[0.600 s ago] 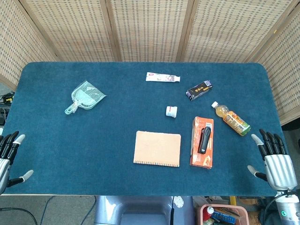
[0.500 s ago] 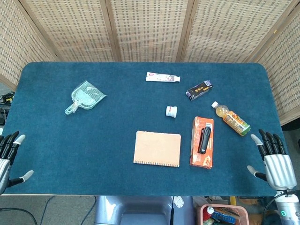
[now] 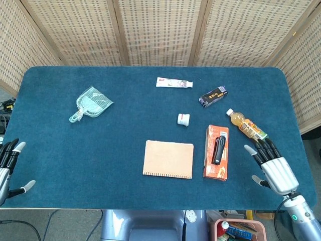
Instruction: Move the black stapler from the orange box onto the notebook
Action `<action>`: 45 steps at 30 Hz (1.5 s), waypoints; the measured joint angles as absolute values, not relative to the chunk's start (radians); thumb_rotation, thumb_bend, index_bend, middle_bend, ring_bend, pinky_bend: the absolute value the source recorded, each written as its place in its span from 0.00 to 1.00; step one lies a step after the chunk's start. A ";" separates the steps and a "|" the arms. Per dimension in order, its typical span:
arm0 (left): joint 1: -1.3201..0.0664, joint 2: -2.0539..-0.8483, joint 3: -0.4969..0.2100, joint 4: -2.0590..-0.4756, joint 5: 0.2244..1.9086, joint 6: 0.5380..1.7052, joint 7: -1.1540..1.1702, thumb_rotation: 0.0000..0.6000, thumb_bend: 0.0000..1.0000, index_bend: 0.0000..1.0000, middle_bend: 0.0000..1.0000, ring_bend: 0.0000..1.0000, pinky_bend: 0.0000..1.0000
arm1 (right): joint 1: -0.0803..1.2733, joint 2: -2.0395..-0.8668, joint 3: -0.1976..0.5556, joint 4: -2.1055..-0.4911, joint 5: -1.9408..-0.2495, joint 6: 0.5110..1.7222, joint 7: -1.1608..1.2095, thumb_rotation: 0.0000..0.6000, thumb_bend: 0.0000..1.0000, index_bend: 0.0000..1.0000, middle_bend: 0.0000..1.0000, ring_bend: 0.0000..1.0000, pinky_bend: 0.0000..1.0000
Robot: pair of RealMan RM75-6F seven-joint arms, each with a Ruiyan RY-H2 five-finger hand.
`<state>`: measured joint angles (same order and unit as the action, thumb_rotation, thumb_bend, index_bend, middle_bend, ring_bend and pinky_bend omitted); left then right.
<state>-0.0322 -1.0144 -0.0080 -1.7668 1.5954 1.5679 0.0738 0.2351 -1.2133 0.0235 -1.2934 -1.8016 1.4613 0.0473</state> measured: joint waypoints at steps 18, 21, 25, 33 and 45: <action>-0.082 -1.062 -0.058 -1.779 1.441 1.466 0.199 1.00 0.00 0.00 0.00 0.00 0.00 | 0.605 -1.332 -0.081 -0.907 -2.070 1.339 0.246 1.00 0.02 0.12 0.11 0.00 0.00; -0.090 -1.069 -0.067 -1.777 1.416 1.457 0.210 1.00 0.00 0.00 0.00 0.00 0.00 | 0.638 -1.335 -0.095 -0.901 -2.074 1.304 0.235 1.00 0.13 0.17 0.15 0.03 0.00; -0.096 -1.075 -0.074 -1.776 1.396 1.448 0.220 1.00 0.00 0.00 0.00 0.00 0.00 | 0.671 -1.347 -0.108 -0.892 -2.072 1.268 0.228 1.00 0.29 0.31 0.23 0.09 0.02; -0.106 -1.074 -0.081 -1.772 1.371 1.430 0.221 1.00 0.00 0.00 0.00 0.00 0.00 | 0.702 -1.399 -0.129 -0.821 -2.075 1.280 0.226 1.00 0.58 0.60 0.52 0.37 0.34; -0.118 -1.067 -0.080 -1.772 1.358 1.410 0.207 1.00 0.00 0.00 0.00 0.00 0.00 | 0.751 -1.429 -0.124 -0.770 -2.083 1.440 0.226 1.00 0.61 0.61 0.53 0.39 0.39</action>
<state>-0.1176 -1.0667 -0.0802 -1.7716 1.3581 1.4096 0.2066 0.7507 -1.4294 -0.1241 -0.7701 -2.0834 1.4402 0.2262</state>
